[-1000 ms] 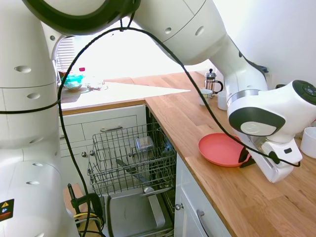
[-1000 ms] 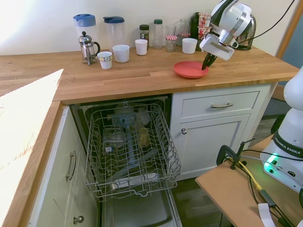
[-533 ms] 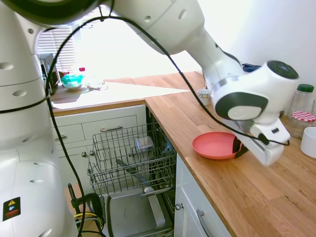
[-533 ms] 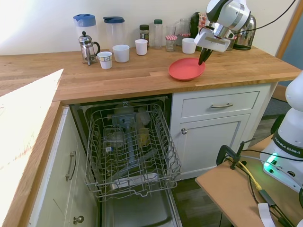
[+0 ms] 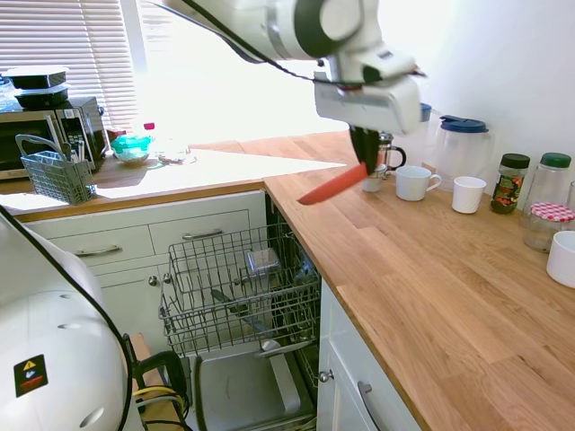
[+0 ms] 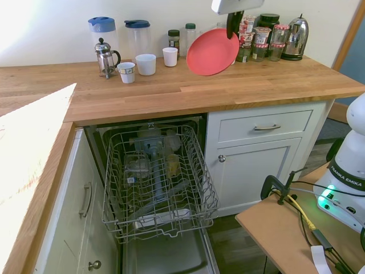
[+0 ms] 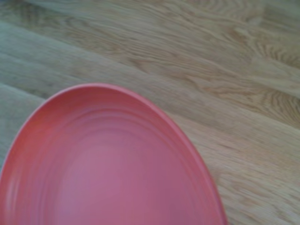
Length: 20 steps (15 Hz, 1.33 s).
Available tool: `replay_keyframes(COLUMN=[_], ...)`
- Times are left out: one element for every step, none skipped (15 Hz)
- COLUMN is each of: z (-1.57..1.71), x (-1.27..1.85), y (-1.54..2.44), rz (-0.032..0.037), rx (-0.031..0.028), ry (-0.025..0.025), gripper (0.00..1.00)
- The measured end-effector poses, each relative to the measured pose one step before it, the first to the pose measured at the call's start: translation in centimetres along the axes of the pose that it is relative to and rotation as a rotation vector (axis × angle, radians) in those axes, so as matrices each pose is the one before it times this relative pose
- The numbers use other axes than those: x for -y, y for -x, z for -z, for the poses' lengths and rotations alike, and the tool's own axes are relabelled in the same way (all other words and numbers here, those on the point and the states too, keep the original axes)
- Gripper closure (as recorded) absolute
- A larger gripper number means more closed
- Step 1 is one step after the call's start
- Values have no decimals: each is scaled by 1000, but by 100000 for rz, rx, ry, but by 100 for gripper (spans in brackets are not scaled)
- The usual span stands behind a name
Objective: Put the plate in the dishwasher
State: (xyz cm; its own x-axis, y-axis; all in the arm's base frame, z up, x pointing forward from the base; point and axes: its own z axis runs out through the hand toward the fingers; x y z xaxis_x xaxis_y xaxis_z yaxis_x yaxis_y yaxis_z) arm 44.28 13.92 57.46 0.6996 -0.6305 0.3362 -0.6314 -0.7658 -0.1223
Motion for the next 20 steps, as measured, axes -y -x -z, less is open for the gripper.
replay_keyframes(z=[511,-52,-255,-138,56,401,701,857,534,173,-16,-147,-292,-309,-362,-332,-84,171,77,83], x=[2042,2143,2103,2266,2466,2063,1762,1623,1104,842,845,871,1089,1666,2026,2308,2458,2577,2275,2040], y=[2681,2583,2409,3078,4288,4467,4425,4015,2880,2387,2642,2492,2472,2234,1491,1346,1684,2265,1907,1226], rz=[4757,4335,3135,3252,4165,3965,4159,4099,3546,2733,2920,3758,5195,5173,3539,2971,3331,3614,2734,1975], rx=[-3809,-3547,-4233,-5417,-5699,-5305,-5601,-5264,-4881,-5169,-5830,-4747,-3267,-1543,-1110,-1446,-678,-151,-565,-241], ry=[3012,3143,2276,1637,1362,1523,1470,977,579,408,476,308,373,287,55,-229,-456,-440,-265,42], gripper=[100,100,100,100,100,100,100,100,100,100,100,100,100,100,100,100,100,100,100,100])
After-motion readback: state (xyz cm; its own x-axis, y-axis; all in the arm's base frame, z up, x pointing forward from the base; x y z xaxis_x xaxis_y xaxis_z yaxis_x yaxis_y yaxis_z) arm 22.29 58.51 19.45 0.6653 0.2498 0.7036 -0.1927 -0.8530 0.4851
